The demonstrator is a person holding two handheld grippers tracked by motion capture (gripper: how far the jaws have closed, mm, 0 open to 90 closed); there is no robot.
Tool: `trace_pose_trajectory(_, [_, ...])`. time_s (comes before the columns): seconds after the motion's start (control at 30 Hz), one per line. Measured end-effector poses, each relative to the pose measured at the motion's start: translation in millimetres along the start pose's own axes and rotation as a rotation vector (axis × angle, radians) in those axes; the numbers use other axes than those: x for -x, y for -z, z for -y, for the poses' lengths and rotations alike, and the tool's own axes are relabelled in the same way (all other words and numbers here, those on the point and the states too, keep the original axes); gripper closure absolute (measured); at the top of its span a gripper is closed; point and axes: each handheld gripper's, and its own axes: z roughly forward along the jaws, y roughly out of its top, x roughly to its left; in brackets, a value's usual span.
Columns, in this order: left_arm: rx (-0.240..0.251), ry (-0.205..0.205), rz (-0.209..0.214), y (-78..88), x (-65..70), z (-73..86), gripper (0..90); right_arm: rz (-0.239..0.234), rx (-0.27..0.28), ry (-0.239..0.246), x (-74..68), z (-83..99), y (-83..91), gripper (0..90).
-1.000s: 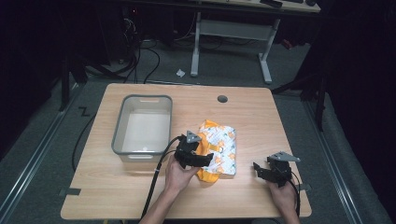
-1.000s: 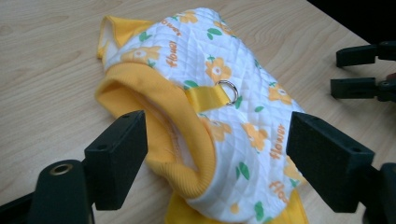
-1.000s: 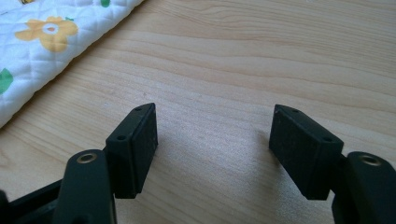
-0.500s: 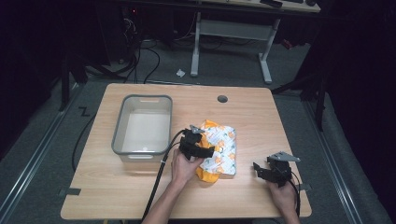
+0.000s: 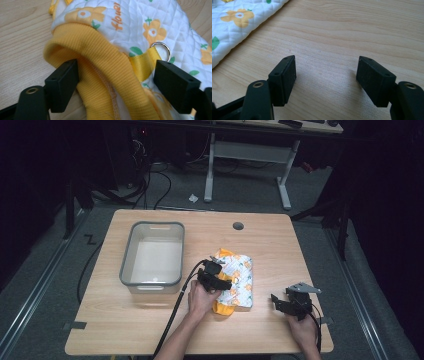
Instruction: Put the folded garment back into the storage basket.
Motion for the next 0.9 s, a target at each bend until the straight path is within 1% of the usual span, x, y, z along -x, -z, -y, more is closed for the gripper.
trace_pose_trajectory(0.03, [-0.003,-0.022,-0.028,-1.6,3.5,-0.7,22.9,0.0,0.0,0.0,0.0,0.0,0.0,32.6])
trace_pose_trajectory(0.07, [-0.003,-0.022,-0.028,-1.6,3.5,-0.7,24.3,0.0,0.0,0.0,0.0,0.0,0.0,32.6])
trace_pose_trajectory(0.1, [0.001,-0.038,-0.039,-2.1,5.2,-0.2,27.3,0.0,0.0,0.0,0.0,-0.1,-0.1,32.6])
trace_pose_trajectory(0.13, [0.004,-0.04,-0.039,-2.0,5.4,-0.2,27.3,0.0,0.0,0.0,0.0,-0.1,-0.1,32.5])
trace_pose_trajectory(0.17, [0.006,-0.041,-0.044,-1.8,5.6,-0.4,35.5,-0.001,0.0,0.0,-0.1,0.0,0.0,32.5])
trace_pose_trajectory(0.2, [0.01,-0.041,-0.045,-1.9,6.4,-0.7,35.5,-0.001,0.0,0.0,-0.1,0.0,0.0,32.5])
trace_pose_trajectory(0.23, [0.013,-0.046,-0.042,-2.0,7.7,-1.1,40.5,-0.001,0.0,0.001,-0.1,0.0,-0.1,32.5])
trace_pose_trajectory(0.27, [0.01,-0.058,-0.032,-1.9,10.3,-2.0,51.0,-0.001,0.0,0.0,0.0,0.0,-0.1,32.5])
trace_pose_trajectory(0.3, [0.01,-0.058,-0.032,-1.9,10.3,-2.0,55.6,-0.001,0.0,0.0,0.0,0.0,-0.1,32.5])
trace_pose_trajectory(0.33, [0.008,-0.06,-0.022,-1.5,10.7,-2.0,55.6,-0.001,0.0,0.0,-0.1,0.0,-0.1,32.5])
trace_pose_trajectory(0.37, [0.014,-0.07,-0.008,-1.5,10.6,-1.8,64.4,-0.001,0.0,0.0,-0.1,0.0,-0.1,32.5])
trace_pose_trajectory(0.4, [0.014,-0.068,0.002,-1.5,10.1,-1.9,67.2,-0.001,0.0,0.0,-0.1,-0.1,-0.1,32.5])
trace_pose_trajectory(0.43, [0.014,-0.068,0.002,-1.5,10.1,-1.9,70.0,-0.001,0.0,0.0,-0.1,0.0,-0.1,32.5])
trace_pose_trajectory(0.47, [0.005,-0.041,0.027,-1.2,9.1,-2.3,72.2,-0.001,0.0,0.0,-0.1,0.0,-0.1,32.5])
trace_pose_trajectory(0.5, [0.005,-0.041,0.027,-1.2,9.1,-2.3,73.4,-0.001,0.0,0.0,-0.1,0.0,-0.1,32.5])
trace_pose_trajectory(0.57, [0.0,-0.024,0.053,1.0,6.1,-3.1,75.0,-0.001,0.0,0.0,0.0,-0.1,-0.1,32.5])
trace_pose_trajectory(0.63, [0.004,-0.023,0.055,2.3,6.7,-3.3,75.7,-0.001,0.0,0.0,0.0,-0.1,-0.1,32.5])
trace_pose_trajectory(0.7, [0.031,-0.032,0.072,11.2,8.0,-6.0,76.1,-0.002,0.0,-0.001,0.0,-0.3,-0.3,32.3])
trace_pose_trajectory(0.73, [0.031,-0.032,0.072,11.2,8.0,-6.0,76.2,-0.002,0.0,-0.001,0.0,-0.3,-0.3,32.3])
trace_pose_trajectory(0.77, [0.038,-0.031,0.088,18.0,9.1,-6.9,76.2,-0.002,0.0,0.0,0.0,-0.2,-0.3,32.3])
trace_pose_trajectory(0.8, [0.038,-0.031,0.088,18.0,9.1,-6.9,76.3,-0.002,0.0,0.0,0.0,-0.2,-0.3,32.3])
trace_pose_trajectory(0.87, [0.047,-0.043,0.096,22.9,10.7,-6.8,76.3,-0.002,0.0,-0.001,0.0,-0.3,-0.3,32.3])
trace_pose_trajectory(0.9, [0.059,-0.049,0.107,27.1,11.8,-7.0,76.5,-0.002,0.0,-0.001,0.0,-0.3,-0.3,32.3])
